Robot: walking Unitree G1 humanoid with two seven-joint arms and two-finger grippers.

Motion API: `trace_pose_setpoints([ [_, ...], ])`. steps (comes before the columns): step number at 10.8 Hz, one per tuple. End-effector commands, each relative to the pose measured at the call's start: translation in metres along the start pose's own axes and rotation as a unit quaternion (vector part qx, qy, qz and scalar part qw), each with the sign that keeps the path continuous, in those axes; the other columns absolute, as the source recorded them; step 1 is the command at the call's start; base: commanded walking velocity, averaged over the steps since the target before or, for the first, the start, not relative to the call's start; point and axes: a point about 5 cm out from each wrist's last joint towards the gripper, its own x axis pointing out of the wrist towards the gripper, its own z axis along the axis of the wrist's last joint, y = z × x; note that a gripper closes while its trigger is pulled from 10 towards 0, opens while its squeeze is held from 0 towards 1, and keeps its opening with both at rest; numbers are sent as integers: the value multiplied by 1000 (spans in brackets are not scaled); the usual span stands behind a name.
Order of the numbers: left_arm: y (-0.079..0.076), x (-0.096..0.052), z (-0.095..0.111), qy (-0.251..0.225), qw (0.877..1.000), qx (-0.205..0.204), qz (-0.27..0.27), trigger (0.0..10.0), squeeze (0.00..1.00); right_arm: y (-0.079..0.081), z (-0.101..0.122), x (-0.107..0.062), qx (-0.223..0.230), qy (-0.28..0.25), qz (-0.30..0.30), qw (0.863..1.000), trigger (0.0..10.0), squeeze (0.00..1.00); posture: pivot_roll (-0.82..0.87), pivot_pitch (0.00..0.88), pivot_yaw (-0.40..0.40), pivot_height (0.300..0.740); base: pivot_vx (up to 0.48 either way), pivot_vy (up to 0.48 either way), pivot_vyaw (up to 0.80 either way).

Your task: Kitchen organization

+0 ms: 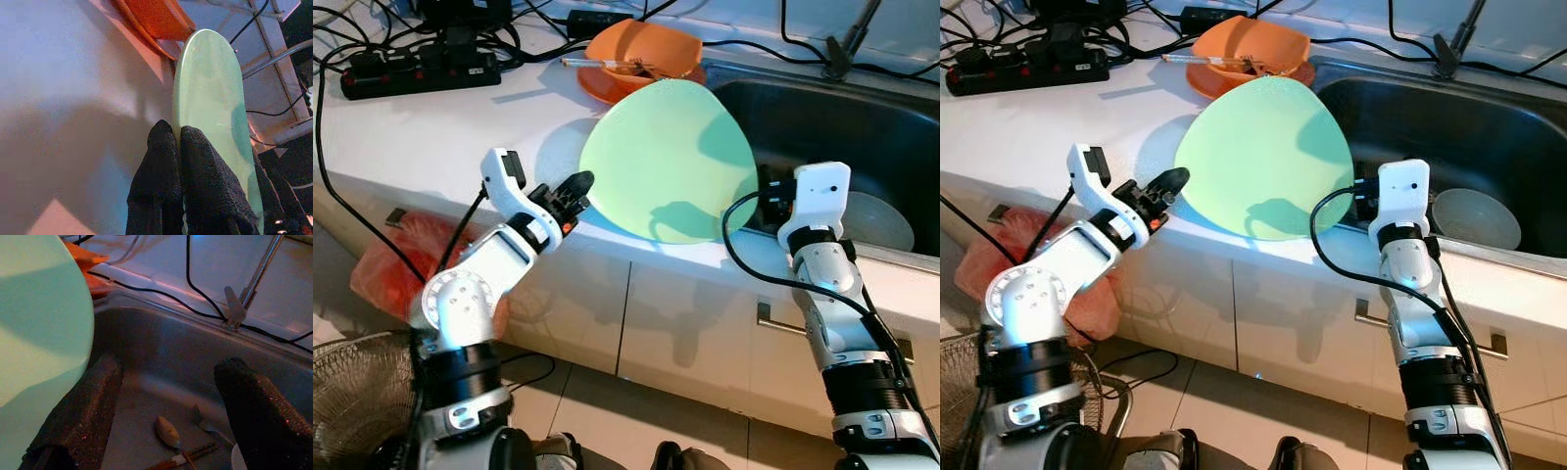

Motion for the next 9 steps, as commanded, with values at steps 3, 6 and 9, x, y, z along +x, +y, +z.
trace_pose_setpoints([
  [3,-24,4,11,-58,993,97,-17,0,0,-6,2,1,-4,-5,-16,1000,10000,0,168,149,-18,740,0,0,0],
  [6,-33,4,14,-88,989,119,-27,10000,0,-26,16,7,-4,-30,-72,997,10000,0,167,147,-21,740,0,0,0],
  [9,-34,4,17,-115,985,121,-31,10000,0,-64,20,11,-4,-33,-151,988,10000,0,167,143,-22,740,0,0,0],
])
